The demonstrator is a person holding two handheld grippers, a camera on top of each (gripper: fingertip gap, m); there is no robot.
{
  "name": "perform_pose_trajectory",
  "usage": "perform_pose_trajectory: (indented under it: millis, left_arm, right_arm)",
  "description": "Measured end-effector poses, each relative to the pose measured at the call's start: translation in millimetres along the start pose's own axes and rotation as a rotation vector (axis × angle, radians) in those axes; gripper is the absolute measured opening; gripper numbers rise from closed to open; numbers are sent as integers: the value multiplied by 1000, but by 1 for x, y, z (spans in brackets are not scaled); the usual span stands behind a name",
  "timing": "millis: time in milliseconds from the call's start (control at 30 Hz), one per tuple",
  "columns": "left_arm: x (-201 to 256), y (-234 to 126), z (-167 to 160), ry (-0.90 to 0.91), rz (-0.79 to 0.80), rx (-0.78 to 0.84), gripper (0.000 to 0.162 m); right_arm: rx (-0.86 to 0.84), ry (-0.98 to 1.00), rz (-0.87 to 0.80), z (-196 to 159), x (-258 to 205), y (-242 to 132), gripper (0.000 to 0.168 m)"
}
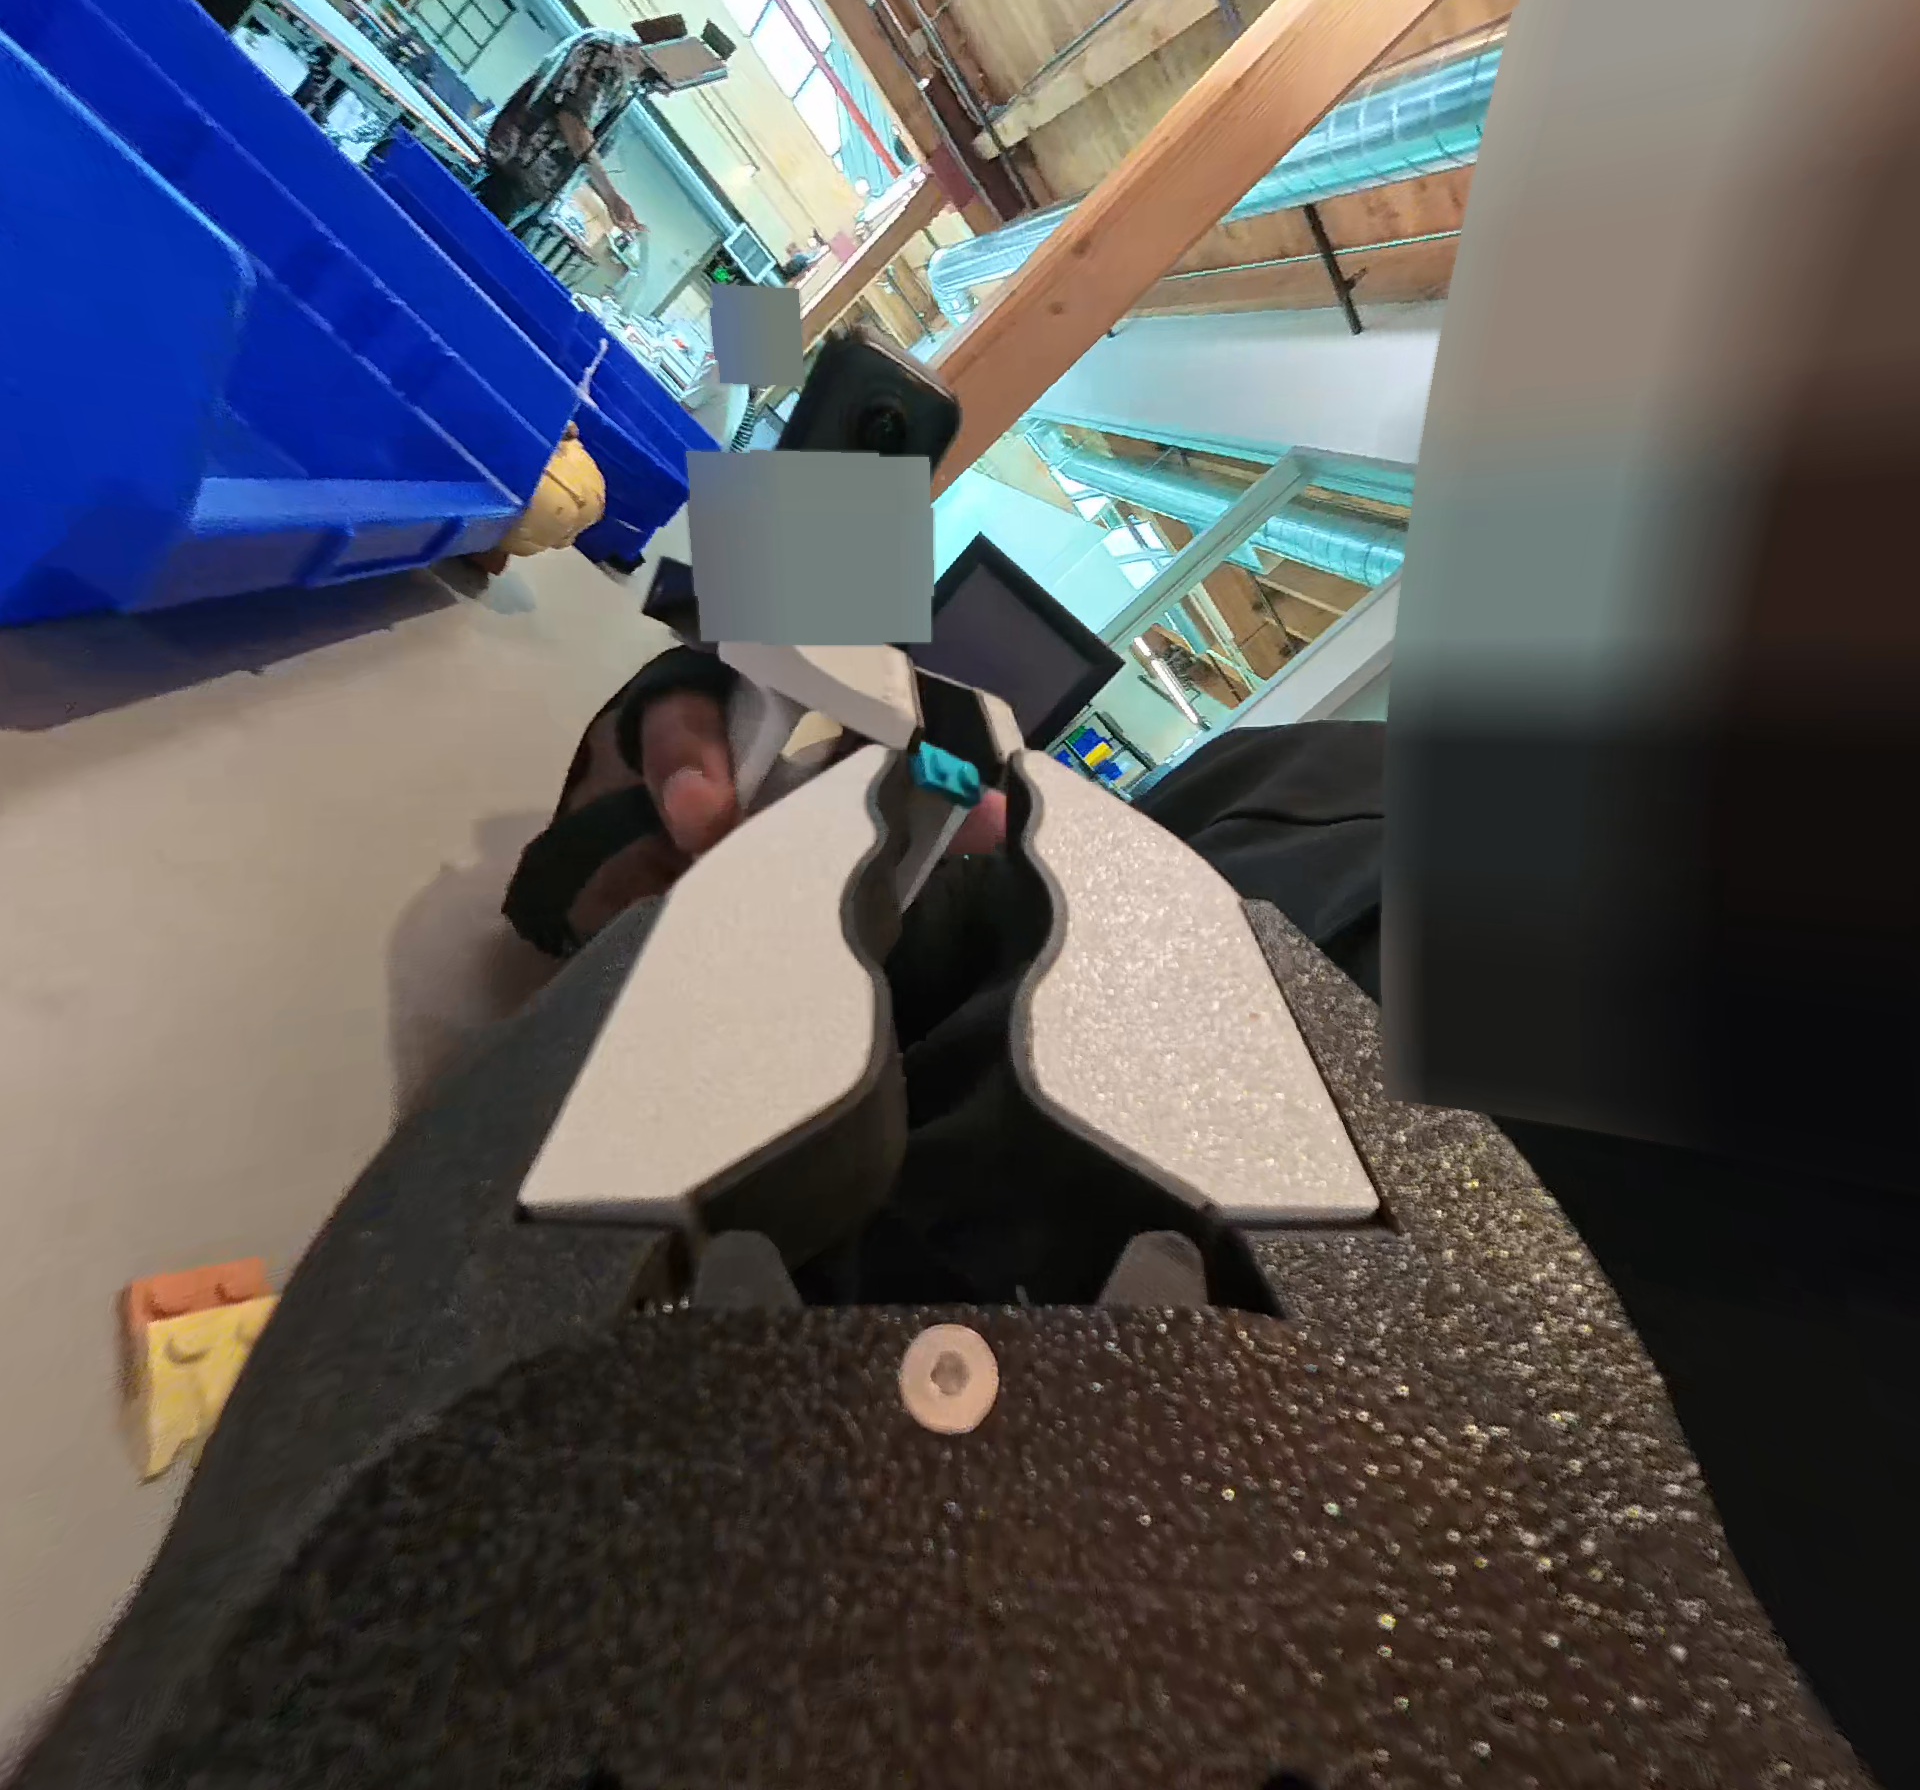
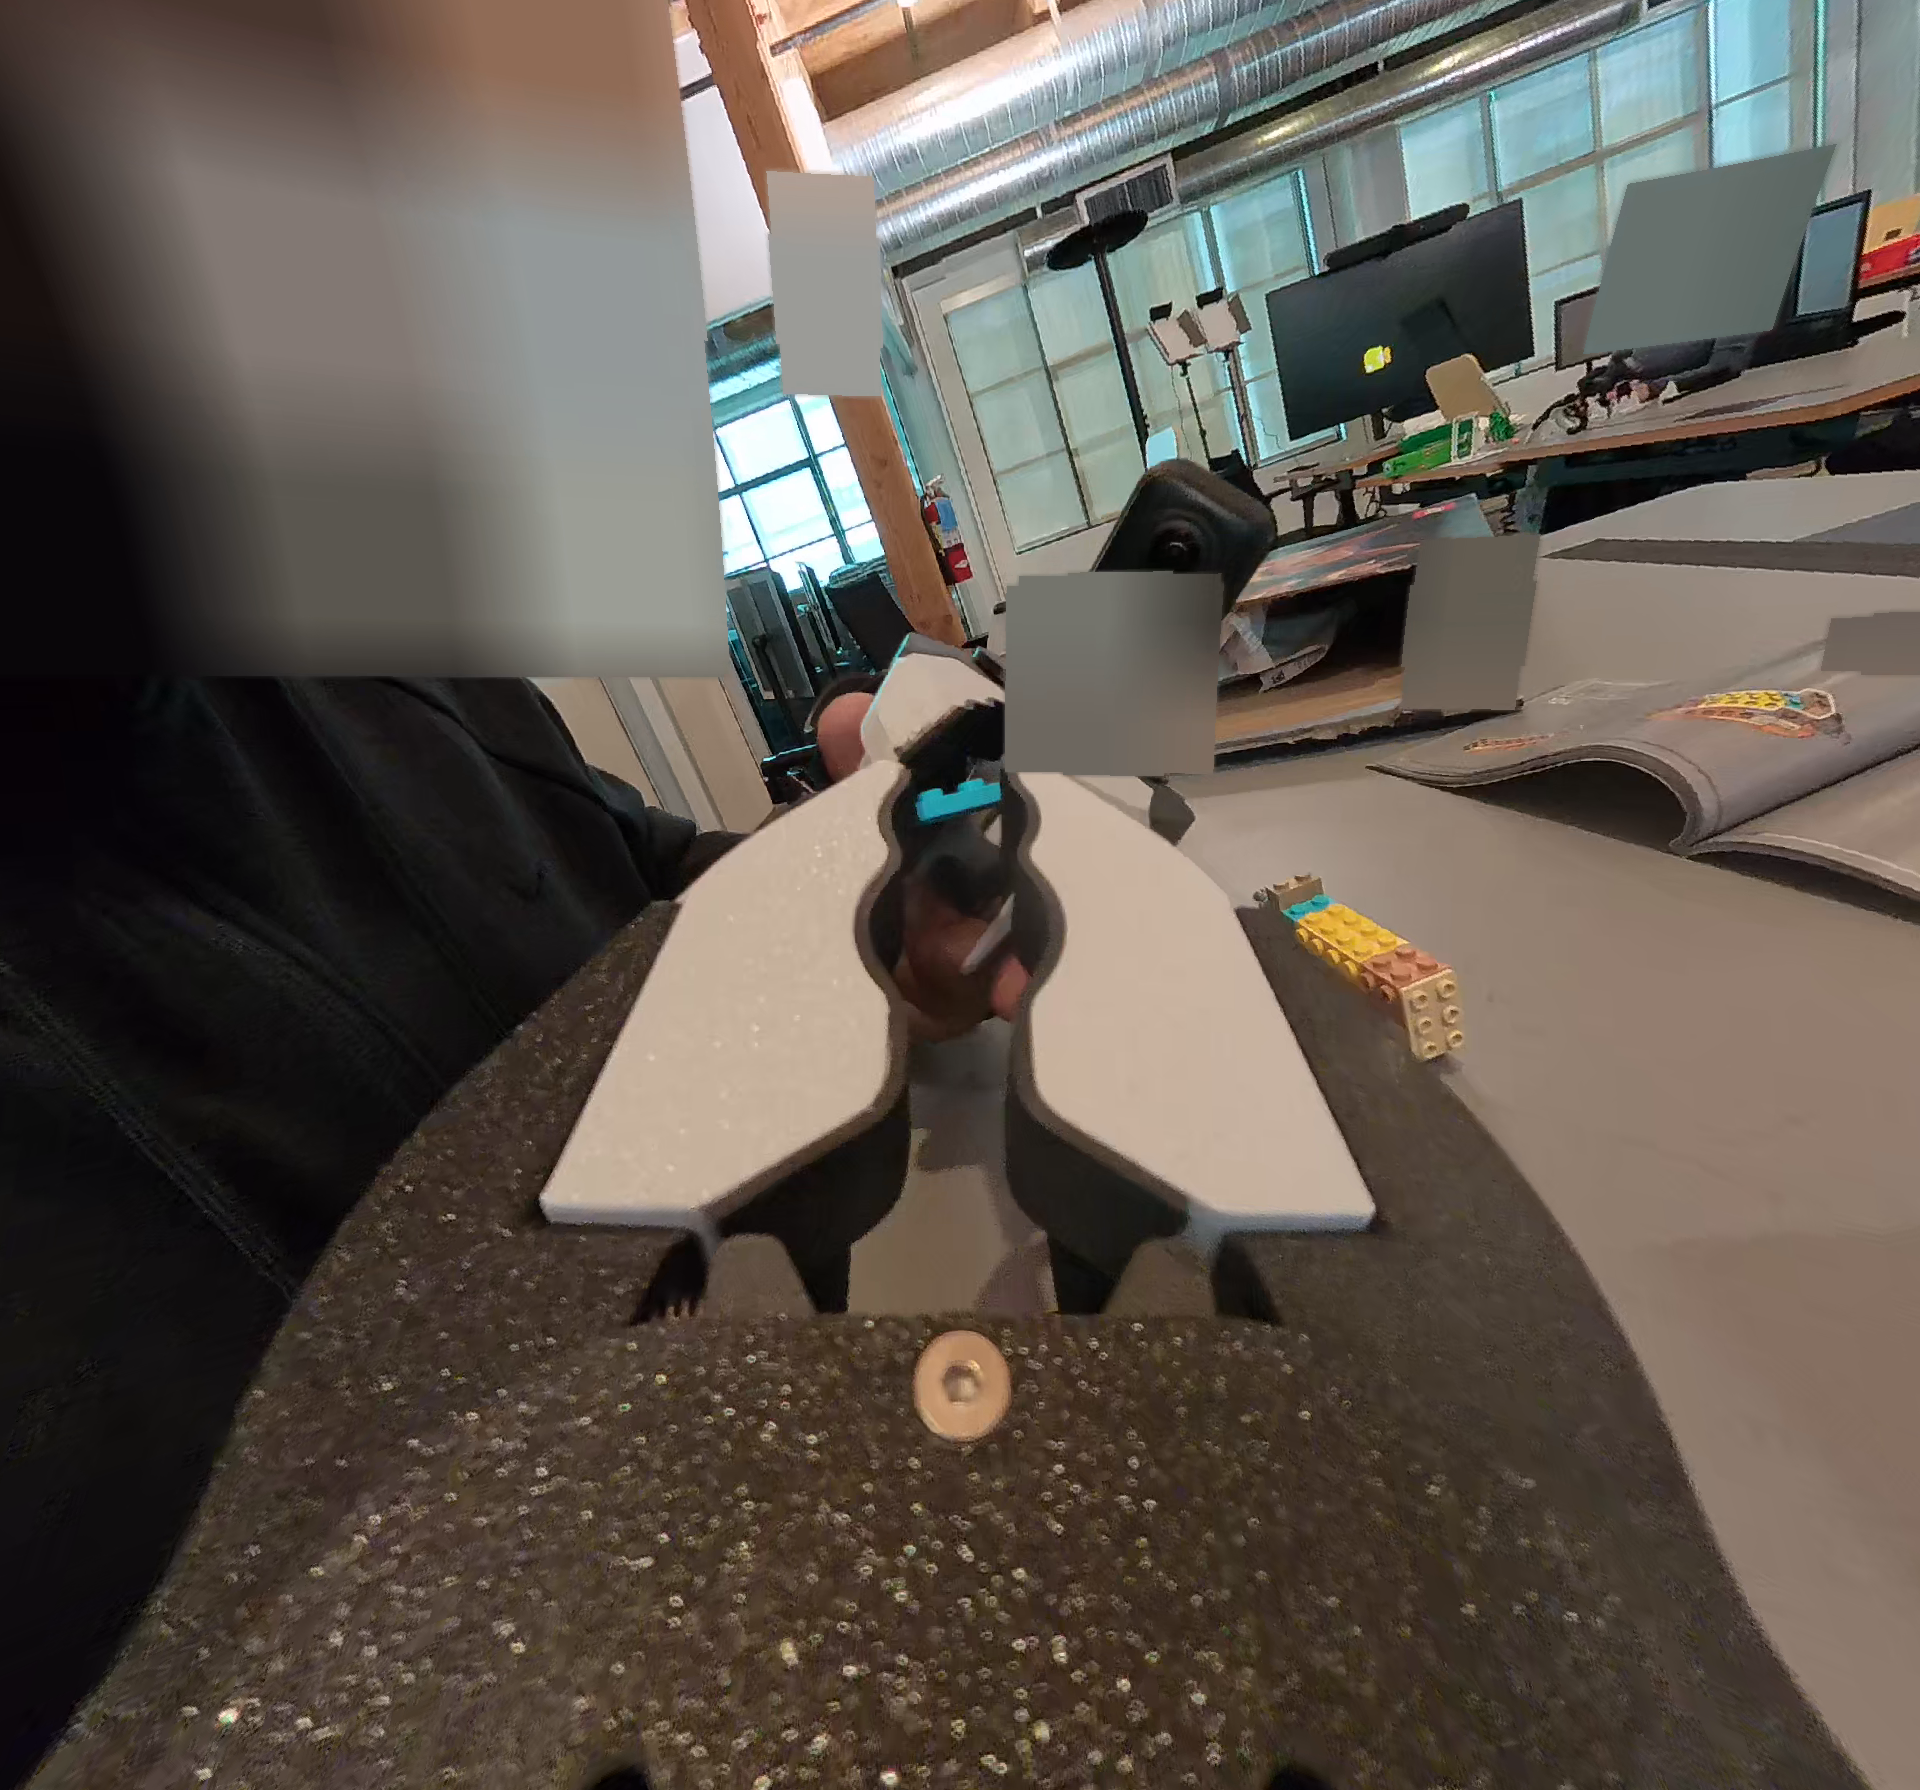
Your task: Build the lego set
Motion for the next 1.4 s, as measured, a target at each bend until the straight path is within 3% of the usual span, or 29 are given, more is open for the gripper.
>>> perform_pose_trajectory:
  millis: [167, 367, 633, 833, 1400]
  left_arm:
    - [-2, -3, 0, -23, 7, -30, 5]
    - [-1, -6, 0, -48, 32, -86, 4]
    - [2, -3, 1, -104, 43, -238, 4]
    - [-2, 0, 0, -154, 30, -272, 4]
    - [-11, -2, -3, -177, 35, -227, 5]
  right_arm:
    - [-34, -38, -9, -1, -1, -1, 12]
    - [-139, -177, -27, 3, -3, -4, 17]
    - [-354, -415, 167, 10, -4, 1, 31]
    - [-360, -472, 263, 12, 0, 3, 28]
    - [-350, -474, 167, 2, 4, 1, 16]
Point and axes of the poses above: each gripper's, where its closed fingertips meet, y out along the fingers, z out of its top, x = y × z across the jaws, the point moved 8 cm from there along -y, back along the fingers, and after that the axes turned 4 degrees about -z, right-handed, at the moved point
